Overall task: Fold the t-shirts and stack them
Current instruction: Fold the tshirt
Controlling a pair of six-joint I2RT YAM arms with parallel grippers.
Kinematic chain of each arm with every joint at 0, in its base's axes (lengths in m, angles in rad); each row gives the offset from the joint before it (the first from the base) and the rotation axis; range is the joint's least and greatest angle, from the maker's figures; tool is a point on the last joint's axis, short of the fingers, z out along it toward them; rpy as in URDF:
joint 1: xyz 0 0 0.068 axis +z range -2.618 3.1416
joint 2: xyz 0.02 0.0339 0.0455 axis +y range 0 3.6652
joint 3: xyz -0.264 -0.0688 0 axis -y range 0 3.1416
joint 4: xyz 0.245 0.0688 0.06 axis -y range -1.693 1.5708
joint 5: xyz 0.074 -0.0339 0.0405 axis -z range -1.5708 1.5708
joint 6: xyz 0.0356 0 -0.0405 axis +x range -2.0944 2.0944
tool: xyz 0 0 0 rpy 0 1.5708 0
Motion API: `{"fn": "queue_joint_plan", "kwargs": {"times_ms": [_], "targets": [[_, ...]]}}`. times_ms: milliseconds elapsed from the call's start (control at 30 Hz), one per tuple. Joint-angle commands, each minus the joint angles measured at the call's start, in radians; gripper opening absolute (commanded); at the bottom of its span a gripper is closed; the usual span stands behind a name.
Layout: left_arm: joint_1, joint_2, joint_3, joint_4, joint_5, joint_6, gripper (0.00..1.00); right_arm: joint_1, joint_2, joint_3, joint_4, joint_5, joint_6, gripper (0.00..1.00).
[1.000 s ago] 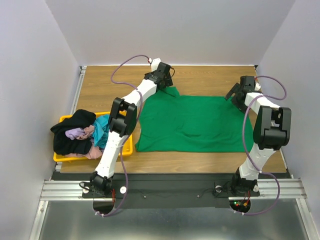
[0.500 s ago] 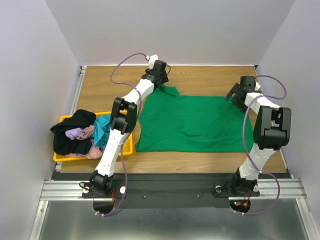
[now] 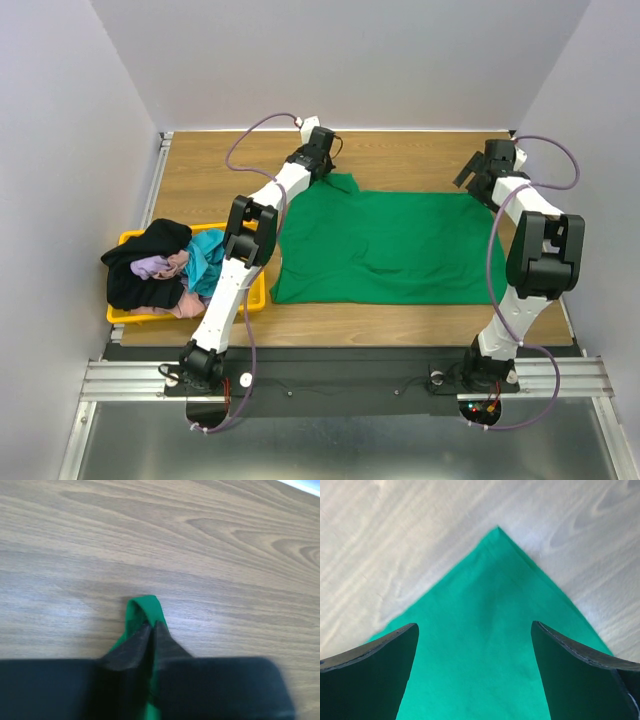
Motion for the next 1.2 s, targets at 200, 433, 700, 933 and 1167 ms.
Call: {"fn": "queue_joint_plan", "kwargs": {"times_ms": [200, 433, 700, 933, 1167], "targets": [[-0.005, -0.082, -0.054, 0.063, 0.008, 0.008, 0.00, -0.005, 0.182, 0.230, 0.040, 0.049, -0.075, 0.99], [-0.017, -0.149, -0.098, 0.077, 0.004, 0.030, 0.00, -0.005, 0.351, 0.389, 0.027, 0.092, -0.091, 0.93], [-0.017, -0.175, -0.123, 0.080, -0.004, 0.039, 0.00, -0.005, 0.452, 0.428, -0.013, 0.107, -0.128, 0.76], [-0.018, -0.210, -0.169, 0.082, -0.007, 0.036, 0.00, -0.005, 0.422, 0.354, -0.020, 0.102, -0.124, 0.49], [-0.021, -0.260, -0.241, 0.088, 0.011, 0.023, 0.00, -0.003, 0.403, 0.360, -0.023, 0.076, -0.147, 0.05]]}}
